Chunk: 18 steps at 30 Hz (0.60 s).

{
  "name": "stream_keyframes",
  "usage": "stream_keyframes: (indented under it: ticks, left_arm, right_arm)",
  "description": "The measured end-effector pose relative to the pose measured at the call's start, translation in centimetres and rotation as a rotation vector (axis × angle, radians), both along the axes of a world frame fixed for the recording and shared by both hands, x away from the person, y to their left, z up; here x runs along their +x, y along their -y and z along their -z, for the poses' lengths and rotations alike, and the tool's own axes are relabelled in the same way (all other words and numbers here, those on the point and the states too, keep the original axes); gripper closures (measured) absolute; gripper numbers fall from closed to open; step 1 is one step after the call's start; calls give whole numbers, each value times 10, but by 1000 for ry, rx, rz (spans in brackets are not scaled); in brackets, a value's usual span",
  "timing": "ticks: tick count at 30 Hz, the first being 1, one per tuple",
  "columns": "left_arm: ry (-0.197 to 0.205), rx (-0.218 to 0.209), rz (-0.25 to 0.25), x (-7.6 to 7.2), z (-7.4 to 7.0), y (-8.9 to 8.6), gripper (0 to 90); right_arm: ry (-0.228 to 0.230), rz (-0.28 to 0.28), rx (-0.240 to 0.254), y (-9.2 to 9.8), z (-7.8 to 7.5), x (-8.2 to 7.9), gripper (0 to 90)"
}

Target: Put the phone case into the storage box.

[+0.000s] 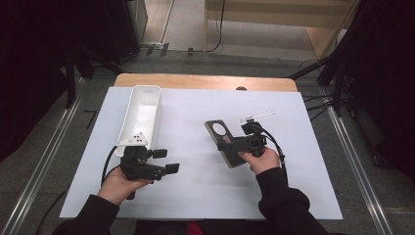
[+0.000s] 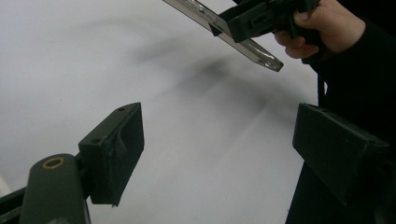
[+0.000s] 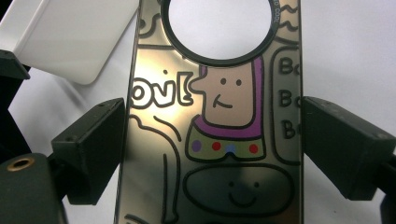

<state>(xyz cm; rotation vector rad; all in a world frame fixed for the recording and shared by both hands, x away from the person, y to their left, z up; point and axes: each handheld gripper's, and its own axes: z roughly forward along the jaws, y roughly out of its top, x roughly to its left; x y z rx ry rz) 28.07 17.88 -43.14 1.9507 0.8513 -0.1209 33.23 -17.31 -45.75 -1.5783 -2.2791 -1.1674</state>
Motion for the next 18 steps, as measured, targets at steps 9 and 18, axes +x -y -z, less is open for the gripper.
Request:
stream_keyframes:
  ticks: [9,18]
  left_arm:
    - [-37,-5,-38,17,-8,11,163]
    - [-41,18,-35,33,-12,19,191]
  right_arm:
    - [11,-9,30,-1,-2,3,97]
    - [20,2,27,1,-1,4,97]
